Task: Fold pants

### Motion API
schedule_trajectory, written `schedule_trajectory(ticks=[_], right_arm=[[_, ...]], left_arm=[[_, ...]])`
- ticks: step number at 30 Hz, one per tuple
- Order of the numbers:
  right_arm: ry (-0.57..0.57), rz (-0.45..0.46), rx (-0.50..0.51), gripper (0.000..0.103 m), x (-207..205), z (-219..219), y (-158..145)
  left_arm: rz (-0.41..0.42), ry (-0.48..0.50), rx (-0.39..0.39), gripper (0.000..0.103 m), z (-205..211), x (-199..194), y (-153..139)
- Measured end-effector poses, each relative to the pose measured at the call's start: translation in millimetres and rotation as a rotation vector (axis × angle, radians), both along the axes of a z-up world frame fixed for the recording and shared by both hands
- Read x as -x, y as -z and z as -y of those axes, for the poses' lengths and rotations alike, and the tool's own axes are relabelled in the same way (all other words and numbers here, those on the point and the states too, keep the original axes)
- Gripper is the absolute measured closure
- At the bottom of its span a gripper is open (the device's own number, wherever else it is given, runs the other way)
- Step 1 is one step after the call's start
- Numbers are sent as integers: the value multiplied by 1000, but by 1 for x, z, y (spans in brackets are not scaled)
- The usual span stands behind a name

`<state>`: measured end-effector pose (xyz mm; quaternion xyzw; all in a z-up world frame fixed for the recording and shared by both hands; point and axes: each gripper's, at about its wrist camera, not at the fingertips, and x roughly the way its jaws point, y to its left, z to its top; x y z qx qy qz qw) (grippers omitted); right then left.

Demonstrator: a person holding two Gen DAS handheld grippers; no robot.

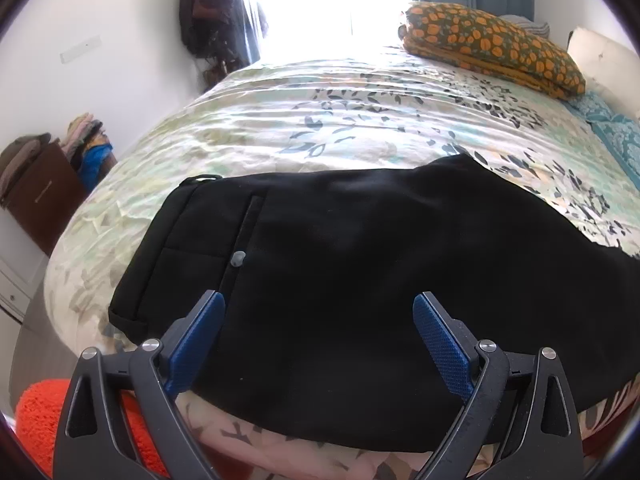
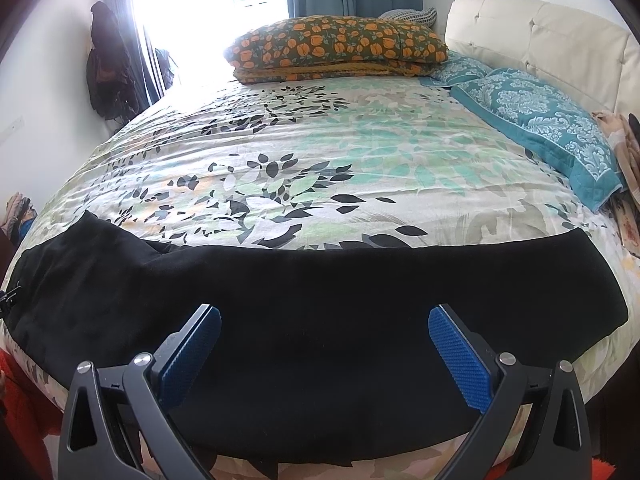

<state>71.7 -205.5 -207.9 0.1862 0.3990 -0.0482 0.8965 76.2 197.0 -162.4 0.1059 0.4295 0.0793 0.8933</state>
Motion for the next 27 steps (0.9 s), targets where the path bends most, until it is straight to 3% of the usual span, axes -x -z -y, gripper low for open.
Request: schedule_trajectory(ticks=[12,23,27], right_arm=[[-31,3,14,0,-5,-12,0],[-119,14,66,0,-15,-36,-1],[-170,20,-2,0,-27,-43,-7]], left_arm=[[6,157,42,7,38,10,-8],[-44,189,99,7,60,-3,5],[-69,248,135,6,82,-9,11]])
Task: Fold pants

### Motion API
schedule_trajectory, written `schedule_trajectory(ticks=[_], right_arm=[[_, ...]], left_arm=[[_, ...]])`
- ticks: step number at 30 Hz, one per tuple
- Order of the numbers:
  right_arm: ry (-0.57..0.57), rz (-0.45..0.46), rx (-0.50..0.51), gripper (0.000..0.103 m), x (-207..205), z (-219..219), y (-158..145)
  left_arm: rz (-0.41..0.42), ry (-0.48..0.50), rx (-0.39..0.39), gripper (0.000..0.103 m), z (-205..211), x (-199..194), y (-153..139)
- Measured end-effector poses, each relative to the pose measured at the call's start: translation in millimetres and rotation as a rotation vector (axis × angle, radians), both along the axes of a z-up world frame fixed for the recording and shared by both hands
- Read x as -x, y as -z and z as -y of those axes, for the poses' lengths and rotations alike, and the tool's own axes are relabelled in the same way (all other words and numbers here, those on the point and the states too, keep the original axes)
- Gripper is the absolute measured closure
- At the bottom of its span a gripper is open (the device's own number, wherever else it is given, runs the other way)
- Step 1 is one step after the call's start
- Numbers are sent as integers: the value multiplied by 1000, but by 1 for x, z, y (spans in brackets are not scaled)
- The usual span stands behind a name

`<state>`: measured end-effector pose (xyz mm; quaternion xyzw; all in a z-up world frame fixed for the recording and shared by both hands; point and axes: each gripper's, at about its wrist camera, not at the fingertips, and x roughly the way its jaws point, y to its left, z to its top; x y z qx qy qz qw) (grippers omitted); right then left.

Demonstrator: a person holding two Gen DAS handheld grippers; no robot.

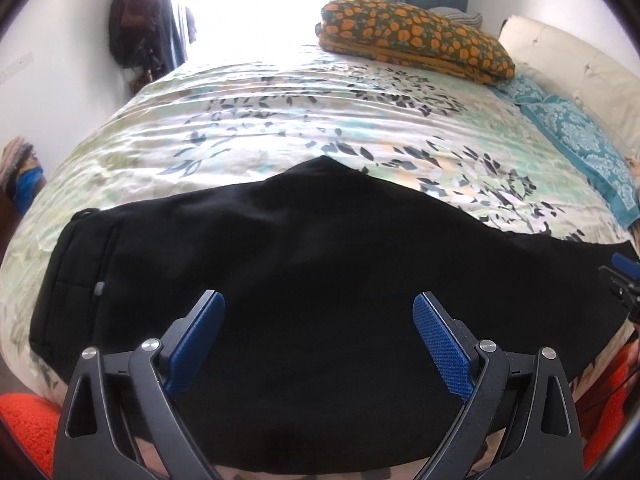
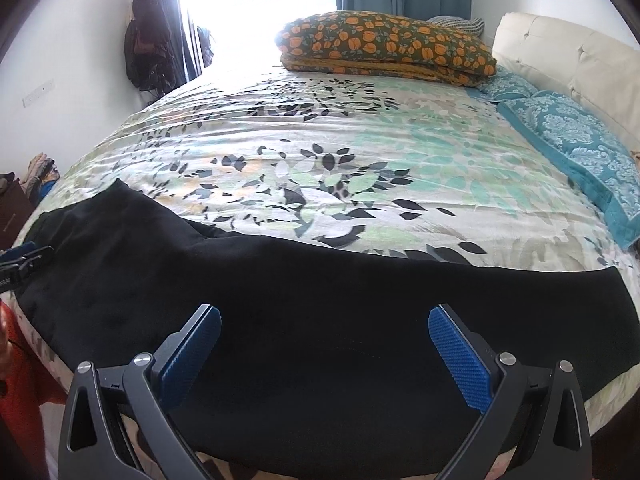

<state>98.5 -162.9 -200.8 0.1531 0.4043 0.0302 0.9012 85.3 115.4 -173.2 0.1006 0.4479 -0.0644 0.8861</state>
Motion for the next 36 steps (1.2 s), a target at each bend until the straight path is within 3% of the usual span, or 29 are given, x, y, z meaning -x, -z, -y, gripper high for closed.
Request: schedule_trajectory(ticks=[7,11,14,16,20,24,27,29,31,33,36], right_arm=[[-99,5,-353,0,-83,-4,-38],[-273,-50,-595,0,-167,-45,-53],[-447,-178,-836,0,-232,-95,-41],[-529,-273,-916,0,-264,-135,-30],[-686,-513,-878,0,-298,-208,0],[-838,-699,-961,0,-301,-253,18],[-831,-703,-1025,0,-310,-270,24],[-776,-620,-1071,0,-325,-270,19],[-733,-659,-1100,0,-333,-270,24],[-721,-633,-1060,0,-336,-263,21],[-602,-489,-912,0,-340,-216,3]], left_arm=[[-111,12,-122,6,-2,-4,39],[-128,-6,-103,4,-11,-4,42],[-121,6,-117,3,-11,-1,44],[-115,7,-118,3,-10,1,45],[-114,8,-111,3,-11,1,45],[-96,12,-114,2,-11,4,48],[-88,18,-113,1,-12,3,49],[-93,23,-112,2,-14,3,48],[-97,24,-111,1,-14,3,48],[-98,24,-113,1,-14,3,48],[-98,23,-109,1,-14,3,48]])
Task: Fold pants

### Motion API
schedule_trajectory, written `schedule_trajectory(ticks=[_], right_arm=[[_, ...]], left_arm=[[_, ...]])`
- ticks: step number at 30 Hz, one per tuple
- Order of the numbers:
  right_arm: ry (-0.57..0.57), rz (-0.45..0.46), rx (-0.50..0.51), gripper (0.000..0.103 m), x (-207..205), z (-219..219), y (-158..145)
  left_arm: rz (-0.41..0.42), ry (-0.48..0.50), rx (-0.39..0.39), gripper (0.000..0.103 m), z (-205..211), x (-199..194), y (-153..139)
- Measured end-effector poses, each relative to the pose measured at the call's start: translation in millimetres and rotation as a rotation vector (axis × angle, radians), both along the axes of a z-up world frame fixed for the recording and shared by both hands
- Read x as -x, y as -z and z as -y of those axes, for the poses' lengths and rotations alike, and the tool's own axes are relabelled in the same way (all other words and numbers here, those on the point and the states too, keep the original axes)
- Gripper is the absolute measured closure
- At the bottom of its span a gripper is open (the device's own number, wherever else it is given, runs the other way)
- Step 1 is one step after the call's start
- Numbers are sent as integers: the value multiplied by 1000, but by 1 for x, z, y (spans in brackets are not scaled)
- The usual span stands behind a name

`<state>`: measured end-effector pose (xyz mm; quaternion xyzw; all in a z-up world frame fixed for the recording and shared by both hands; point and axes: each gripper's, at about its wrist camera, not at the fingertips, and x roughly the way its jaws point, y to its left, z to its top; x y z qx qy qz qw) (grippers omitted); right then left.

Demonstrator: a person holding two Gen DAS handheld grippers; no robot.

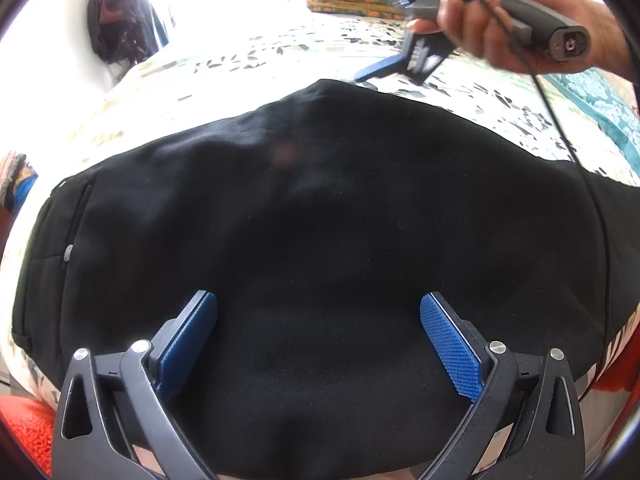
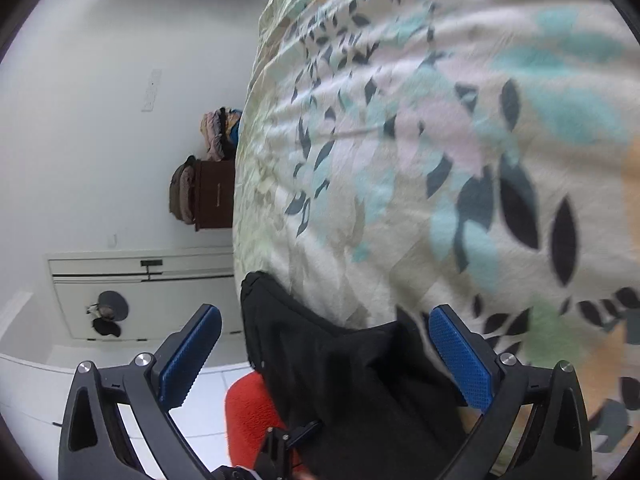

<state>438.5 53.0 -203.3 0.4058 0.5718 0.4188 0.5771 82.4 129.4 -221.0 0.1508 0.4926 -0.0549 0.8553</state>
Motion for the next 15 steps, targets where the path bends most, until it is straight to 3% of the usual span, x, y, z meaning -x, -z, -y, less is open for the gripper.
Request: schedule_trajectory(ticks=[4,8,12,15], right_arm=[[130,168,223,0,24,63,-39],[194,336,497,0,108,114,-62],[322,369,642,0,230,155,-48],[420,304,716,0,309,184,-21]], left_arm=[[-12,-22,23,2,0,-3,-8],[41,22,85,3,6,5,-27],[78,142,79,2,29,26,-33],[30,216,9,2,47,41,-17]])
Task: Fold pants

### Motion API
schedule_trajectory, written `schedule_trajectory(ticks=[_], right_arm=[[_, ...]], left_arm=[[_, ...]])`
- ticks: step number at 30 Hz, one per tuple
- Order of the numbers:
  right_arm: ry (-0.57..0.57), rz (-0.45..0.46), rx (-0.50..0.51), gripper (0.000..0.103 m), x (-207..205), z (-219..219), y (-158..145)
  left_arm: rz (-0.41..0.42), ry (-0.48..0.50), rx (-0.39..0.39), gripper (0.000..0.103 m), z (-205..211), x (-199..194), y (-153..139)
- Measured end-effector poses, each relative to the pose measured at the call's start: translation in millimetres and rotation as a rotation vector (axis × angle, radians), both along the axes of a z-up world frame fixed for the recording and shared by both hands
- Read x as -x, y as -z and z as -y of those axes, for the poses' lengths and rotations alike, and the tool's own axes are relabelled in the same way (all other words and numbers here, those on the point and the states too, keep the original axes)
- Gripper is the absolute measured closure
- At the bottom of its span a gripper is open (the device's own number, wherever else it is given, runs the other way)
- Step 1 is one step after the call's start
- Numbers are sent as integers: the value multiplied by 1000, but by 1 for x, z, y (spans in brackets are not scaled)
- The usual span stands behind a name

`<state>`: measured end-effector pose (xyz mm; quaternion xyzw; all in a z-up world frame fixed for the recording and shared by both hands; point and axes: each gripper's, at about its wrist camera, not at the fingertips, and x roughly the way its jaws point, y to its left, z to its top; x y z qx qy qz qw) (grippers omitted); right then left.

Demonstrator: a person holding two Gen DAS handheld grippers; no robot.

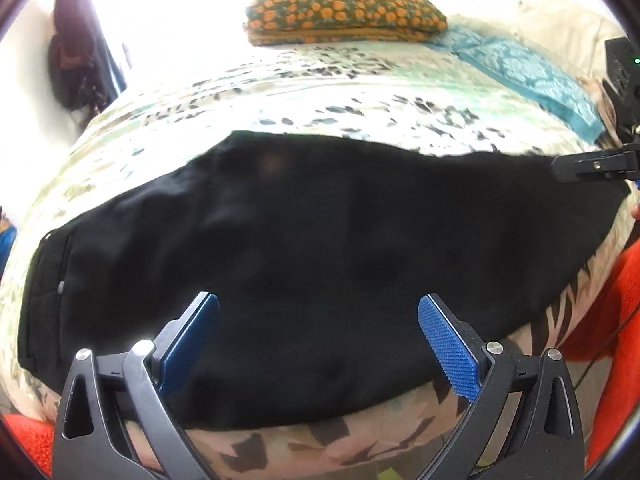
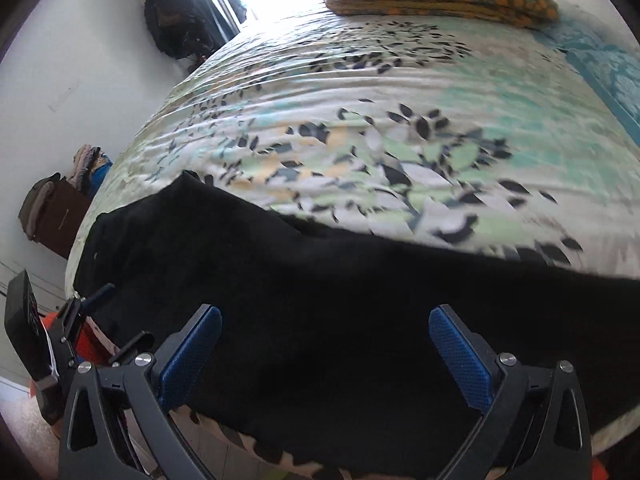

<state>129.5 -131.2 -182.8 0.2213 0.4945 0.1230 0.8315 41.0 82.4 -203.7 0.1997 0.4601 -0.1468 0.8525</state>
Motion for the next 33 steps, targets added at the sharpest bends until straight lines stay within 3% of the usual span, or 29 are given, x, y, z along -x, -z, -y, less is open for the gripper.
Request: schedule_trajectory(ticks=[3,8,11,17,20,22,25,28,33], right_arm=[[77,-29,45,0,39,20,18],[31,-113,131,0,38,18,52],[47,-114,97,0,46,25,61],[274,59,-66,0,75,88,25],[489,170,-208,0,106,158,11],[641,191,-343,0,129,217,15],[820,153,-533,0,169,298,40],[903,71,-670,0,205,354,74],[881,-92,-821,1,227,380,133]], left_arm=[[-31,-1,-91,1,7,5,23],[-26,-45,-90,1,4,2,17],[-19,-78,-83,2,2,6,11],[31,-55,-26,2,13,16,-14],[40,-20,9,2,28,16,-25],[33,-6,35,2,35,14,-27],[27,6,30,2,42,10,-21],[8,24,-13,2,44,7,-3],[-42,-22,-91,2,31,2,22]])
